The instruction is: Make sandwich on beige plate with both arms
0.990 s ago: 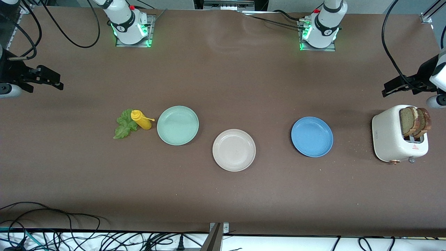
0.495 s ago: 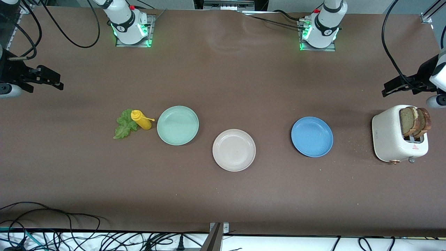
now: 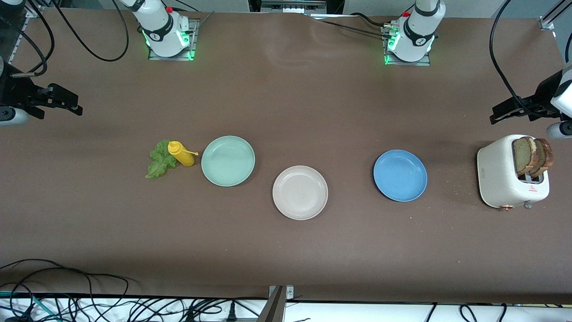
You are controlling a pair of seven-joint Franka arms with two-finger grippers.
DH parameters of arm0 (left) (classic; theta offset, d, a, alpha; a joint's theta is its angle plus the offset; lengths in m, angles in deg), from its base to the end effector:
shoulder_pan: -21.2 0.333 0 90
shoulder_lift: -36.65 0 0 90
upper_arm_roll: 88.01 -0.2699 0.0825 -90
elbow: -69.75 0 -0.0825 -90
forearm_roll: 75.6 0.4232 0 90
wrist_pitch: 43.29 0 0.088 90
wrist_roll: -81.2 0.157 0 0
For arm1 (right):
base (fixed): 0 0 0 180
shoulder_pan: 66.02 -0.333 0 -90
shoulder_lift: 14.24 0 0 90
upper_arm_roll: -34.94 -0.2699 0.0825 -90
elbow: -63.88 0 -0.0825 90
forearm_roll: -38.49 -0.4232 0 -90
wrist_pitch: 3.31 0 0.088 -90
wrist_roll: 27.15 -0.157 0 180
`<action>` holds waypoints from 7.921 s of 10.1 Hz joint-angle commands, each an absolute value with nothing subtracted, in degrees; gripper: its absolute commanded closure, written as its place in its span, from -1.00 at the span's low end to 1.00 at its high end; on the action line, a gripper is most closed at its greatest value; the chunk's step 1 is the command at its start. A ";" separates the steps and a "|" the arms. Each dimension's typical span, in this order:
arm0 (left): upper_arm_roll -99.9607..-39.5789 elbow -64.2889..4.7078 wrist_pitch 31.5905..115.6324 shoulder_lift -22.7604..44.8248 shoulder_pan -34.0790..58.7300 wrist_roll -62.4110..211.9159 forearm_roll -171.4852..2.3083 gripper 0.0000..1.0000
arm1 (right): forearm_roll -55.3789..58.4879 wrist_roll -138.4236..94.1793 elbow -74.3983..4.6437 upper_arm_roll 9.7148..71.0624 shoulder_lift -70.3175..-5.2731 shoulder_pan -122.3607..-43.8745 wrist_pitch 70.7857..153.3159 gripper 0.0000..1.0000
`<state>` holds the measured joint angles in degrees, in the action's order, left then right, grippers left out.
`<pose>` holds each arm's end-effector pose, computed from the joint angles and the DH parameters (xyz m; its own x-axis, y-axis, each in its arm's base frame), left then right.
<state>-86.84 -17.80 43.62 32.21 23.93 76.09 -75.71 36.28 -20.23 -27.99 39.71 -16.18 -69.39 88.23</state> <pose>0.6025 0.0164 0.4993 0.9893 0.1159 -0.0885 0.1159 -0.9932 -0.0044 0.6010 -0.0082 0.4940 0.9949 0.0950 -0.0349 0.0936 -0.9948 -0.0402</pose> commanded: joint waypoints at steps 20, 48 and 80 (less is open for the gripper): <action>-86.43 -15.60 42.23 31.20 24.54 77.51 -77.09 -1.00 | 35.06 -19.33 -27.00 40.21 -16.62 -69.01 86.87 -1.00; -87.66 -15.59 45.64 16.35 30.16 79.17 -67.54 -1.00 | 35.06 -19.33 -27.00 40.21 -16.53 -69.01 86.78 -1.00; -86.43 -9.18 42.76 10.83 27.82 92.25 -99.88 1.00 | 34.97 -19.33 -26.82 40.39 -16.53 -69.27 86.17 -1.00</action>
<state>-86.07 -11.11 43.72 13.91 31.59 97.74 -93.80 35.99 -20.09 -27.95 40.38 -16.32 -69.40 87.23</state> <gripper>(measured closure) 0.903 0.000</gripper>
